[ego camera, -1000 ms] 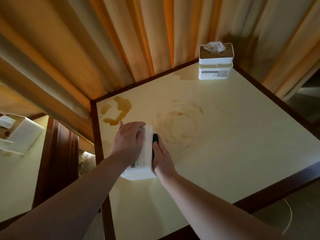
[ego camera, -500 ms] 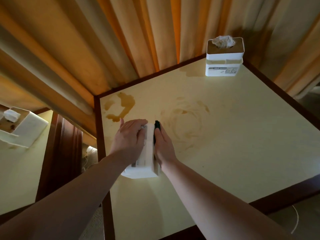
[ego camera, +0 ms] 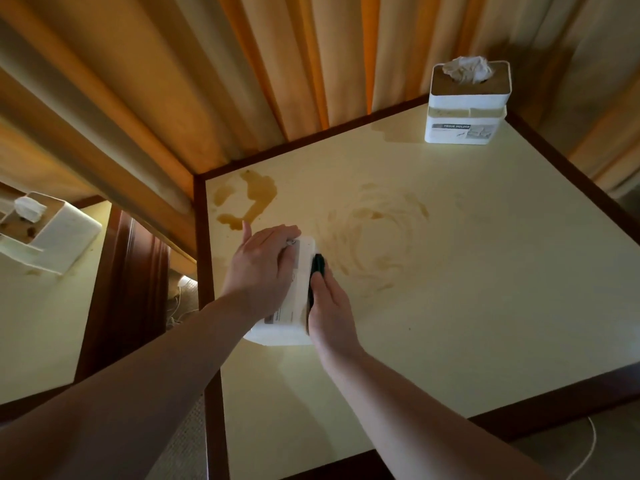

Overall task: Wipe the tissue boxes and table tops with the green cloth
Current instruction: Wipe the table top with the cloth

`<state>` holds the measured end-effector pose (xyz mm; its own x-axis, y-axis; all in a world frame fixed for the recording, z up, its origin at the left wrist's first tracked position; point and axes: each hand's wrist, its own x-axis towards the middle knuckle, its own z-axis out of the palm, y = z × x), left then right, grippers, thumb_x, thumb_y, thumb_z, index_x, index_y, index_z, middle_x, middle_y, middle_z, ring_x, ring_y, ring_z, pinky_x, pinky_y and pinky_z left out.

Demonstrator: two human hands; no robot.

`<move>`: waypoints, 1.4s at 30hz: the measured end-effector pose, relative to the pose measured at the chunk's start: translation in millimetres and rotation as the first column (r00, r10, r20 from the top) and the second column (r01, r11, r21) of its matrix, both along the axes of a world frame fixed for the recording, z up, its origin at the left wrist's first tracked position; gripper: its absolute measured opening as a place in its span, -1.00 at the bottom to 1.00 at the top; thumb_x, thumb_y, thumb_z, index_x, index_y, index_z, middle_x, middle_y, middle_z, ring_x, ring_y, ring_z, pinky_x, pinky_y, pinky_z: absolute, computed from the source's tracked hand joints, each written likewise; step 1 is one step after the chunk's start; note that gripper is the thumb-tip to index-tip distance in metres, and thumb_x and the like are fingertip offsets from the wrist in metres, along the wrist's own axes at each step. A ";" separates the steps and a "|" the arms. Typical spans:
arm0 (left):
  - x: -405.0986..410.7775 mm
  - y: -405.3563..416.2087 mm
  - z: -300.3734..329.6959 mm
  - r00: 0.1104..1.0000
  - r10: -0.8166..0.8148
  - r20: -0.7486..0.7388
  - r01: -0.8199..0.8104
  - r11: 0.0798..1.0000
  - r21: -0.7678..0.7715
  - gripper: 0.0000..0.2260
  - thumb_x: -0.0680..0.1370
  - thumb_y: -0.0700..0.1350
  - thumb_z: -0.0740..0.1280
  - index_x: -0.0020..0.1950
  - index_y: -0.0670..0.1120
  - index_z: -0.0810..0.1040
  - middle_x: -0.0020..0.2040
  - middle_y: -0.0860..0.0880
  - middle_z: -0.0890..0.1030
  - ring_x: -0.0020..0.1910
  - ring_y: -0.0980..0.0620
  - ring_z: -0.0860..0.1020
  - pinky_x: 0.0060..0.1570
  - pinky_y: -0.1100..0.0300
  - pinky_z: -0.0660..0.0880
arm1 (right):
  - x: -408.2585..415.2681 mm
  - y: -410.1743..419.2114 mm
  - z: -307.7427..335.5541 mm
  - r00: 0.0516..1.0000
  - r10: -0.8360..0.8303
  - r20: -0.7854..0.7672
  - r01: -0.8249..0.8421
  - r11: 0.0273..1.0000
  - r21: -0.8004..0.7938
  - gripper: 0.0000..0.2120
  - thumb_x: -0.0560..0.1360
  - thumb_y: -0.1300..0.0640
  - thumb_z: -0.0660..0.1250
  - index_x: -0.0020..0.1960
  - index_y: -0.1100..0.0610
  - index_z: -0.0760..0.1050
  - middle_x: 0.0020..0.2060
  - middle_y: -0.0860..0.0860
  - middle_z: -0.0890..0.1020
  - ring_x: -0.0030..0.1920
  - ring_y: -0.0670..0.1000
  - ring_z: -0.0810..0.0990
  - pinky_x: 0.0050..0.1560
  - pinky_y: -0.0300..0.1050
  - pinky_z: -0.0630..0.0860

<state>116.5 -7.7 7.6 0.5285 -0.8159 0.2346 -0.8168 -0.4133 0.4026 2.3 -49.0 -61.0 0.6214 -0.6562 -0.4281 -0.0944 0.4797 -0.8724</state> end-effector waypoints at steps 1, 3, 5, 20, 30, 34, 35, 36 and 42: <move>0.1 -0.1 0.0 1.000 0.000 -0.005 0.000 1.000 -0.004 -0.74 0.70 -0.17 0.22 0.32 -0.08 0.61 0.27 0.02 0.65 0.34 0.10 0.51 0.59 0.20 -0.24 | 7.5 -11.3 2.2 1.000 0.004 0.005 -0.004 1.000 -0.006 -0.45 0.59 -0.23 0.08 0.55 -0.18 0.36 0.42 -0.13 0.55 0.41 -0.04 0.52 0.46 0.16 0.43; 0.4 0.0 -0.6 1.000 -0.001 -0.010 0.001 1.000 -0.008 -0.74 0.69 -0.19 0.23 0.32 -0.09 0.61 0.27 0.01 0.65 0.34 0.08 0.52 0.62 0.08 -0.15 | 18.6 -30.0 4.0 1.000 0.000 0.010 0.000 1.000 0.004 -0.49 0.61 -0.21 0.10 0.54 -0.18 0.38 0.41 -0.11 0.56 0.39 -0.02 0.54 0.46 0.17 0.43; 0.4 0.0 -0.9 1.000 -0.007 -0.015 0.007 1.000 -0.009 -0.74 0.68 -0.20 0.24 0.32 -0.10 0.61 0.27 0.00 0.65 0.34 0.06 0.53 0.63 0.05 -0.14 | 22.2 -39.4 0.1 1.000 -0.001 -0.006 0.001 1.000 0.003 -0.54 0.69 -0.11 0.10 0.59 -0.15 0.34 0.46 -0.18 0.50 0.43 -0.09 0.48 0.51 0.09 0.38; 3.6 0.9 -2.5 0.998 -0.009 -0.066 0.008 1.000 -0.017 -0.76 0.67 -0.20 0.25 0.30 -0.10 0.61 0.24 0.00 0.65 0.33 0.06 0.53 0.61 0.07 -0.15 | -16.5 -2.4 15.6 0.996 0.046 0.074 -0.052 0.995 0.081 -0.63 0.76 0.05 0.09 0.49 -0.28 0.32 0.06 -0.46 0.64 0.09 -0.32 0.62 0.15 -0.20 0.56; 1.7 0.3 -3.0 0.994 0.021 -0.105 -0.023 1.000 -0.013 -0.76 0.67 -0.20 0.25 0.30 -0.09 0.60 0.24 0.01 0.65 0.32 0.08 0.51 0.64 -0.05 -0.09 | 14.6 -35.3 -4.3 0.995 0.067 -0.077 -0.068 0.998 -0.011 -0.54 0.73 -0.10 0.06 0.62 -0.21 0.24 0.54 -0.25 0.36 0.52 -0.12 0.36 0.57 0.05 0.28; 1.7 -0.6 -3.4 0.995 0.021 -0.095 -0.023 1.000 -0.017 -0.76 0.67 -0.20 0.25 0.29 -0.10 0.61 0.23 0.00 0.65 0.32 0.06 0.53 0.63 -0.02 -0.10 | -6.0 -7.6 -12.7 0.996 0.061 -0.059 -0.057 0.996 0.073 -0.55 0.75 -0.04 0.07 0.64 -0.18 0.21 0.54 -0.25 0.36 0.50 -0.14 0.37 0.57 0.03 0.30; 1.7 -0.6 -3.7 0.995 0.021 -0.094 -0.023 1.000 -0.017 -0.76 0.67 -0.20 0.25 0.29 -0.10 0.61 0.23 0.01 0.65 0.32 0.06 0.53 0.63 -0.03 -0.10 | -13.4 1.2 -11.7 0.998 0.053 -0.040 -0.050 0.995 0.088 -0.55 0.76 -0.02 0.07 0.64 -0.16 0.21 0.54 -0.25 0.36 0.49 -0.16 0.37 0.57 0.00 0.31; 1.8 -0.7 -4.0 0.995 0.020 -0.094 -0.022 1.000 -0.017 -0.76 0.67 -0.20 0.25 0.29 -0.09 0.60 0.23 0.01 0.65 0.32 0.06 0.53 0.63 -0.03 -0.10 | -20.7 8.9 -8.8 0.998 0.054 -0.022 -0.052 0.994 0.100 -0.56 0.76 0.01 0.07 0.64 -0.14 0.22 0.54 -0.24 0.36 0.49 -0.18 0.37 0.57 -0.02 0.31; 3.4 0.0 -4.8 0.994 0.017 -0.109 -0.020 0.999 -0.029 -0.76 0.67 -0.19 0.26 0.29 -0.09 0.61 0.21 0.01 0.66 0.30 0.07 0.55 0.64 -0.06 -0.06 | -20.1 1.6 19.4 0.997 0.072 0.030 -0.074 0.996 0.053 -0.66 0.76 0.01 0.06 0.47 -0.32 0.29 0.22 -0.52 0.50 0.28 -0.30 0.53 0.32 -0.14 0.51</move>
<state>119.9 -7.6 2.8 0.5671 -0.7992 0.1994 -0.7600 -0.4143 0.5008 -17.8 -47.3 -41.6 0.6789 -0.5850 -0.4438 -0.1068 0.5192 -0.8479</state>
